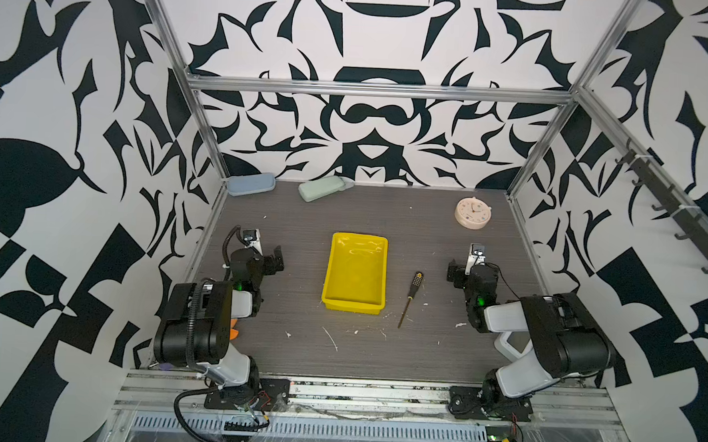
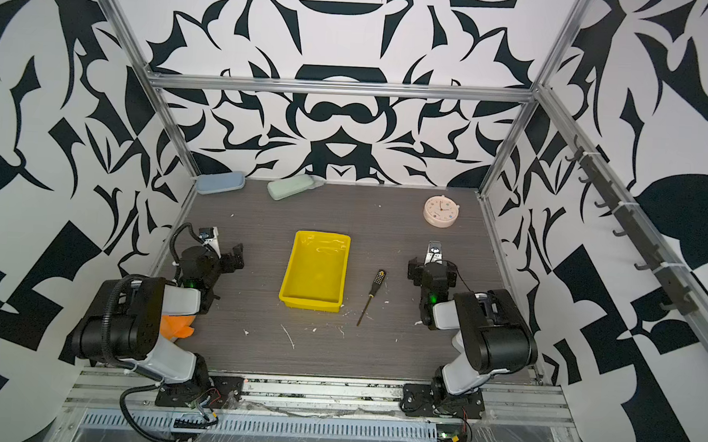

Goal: Put the screwdriver in the bin

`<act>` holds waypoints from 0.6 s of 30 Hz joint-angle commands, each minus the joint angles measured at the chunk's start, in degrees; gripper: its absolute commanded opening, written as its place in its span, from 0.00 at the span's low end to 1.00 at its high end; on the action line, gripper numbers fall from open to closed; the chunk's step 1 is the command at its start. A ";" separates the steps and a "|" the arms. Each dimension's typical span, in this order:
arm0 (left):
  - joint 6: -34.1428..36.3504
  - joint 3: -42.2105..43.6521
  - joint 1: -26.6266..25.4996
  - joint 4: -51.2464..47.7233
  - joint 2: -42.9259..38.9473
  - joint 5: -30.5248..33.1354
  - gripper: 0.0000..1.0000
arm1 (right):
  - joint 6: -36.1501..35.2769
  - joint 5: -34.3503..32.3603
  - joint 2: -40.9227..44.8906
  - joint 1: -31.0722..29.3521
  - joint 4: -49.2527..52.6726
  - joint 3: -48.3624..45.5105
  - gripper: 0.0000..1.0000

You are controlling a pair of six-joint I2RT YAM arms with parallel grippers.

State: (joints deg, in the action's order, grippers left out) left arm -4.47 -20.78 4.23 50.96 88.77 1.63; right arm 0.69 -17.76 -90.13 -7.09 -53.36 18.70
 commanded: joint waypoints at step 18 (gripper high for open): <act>0.16 -0.98 0.33 0.15 -0.01 -0.49 0.99 | -0.69 1.93 0.99 0.18 -0.51 0.99 1.00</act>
State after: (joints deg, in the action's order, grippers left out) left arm -4.47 -20.78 4.23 50.94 88.77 1.63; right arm 0.21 -16.05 -90.11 -7.09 -52.56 18.72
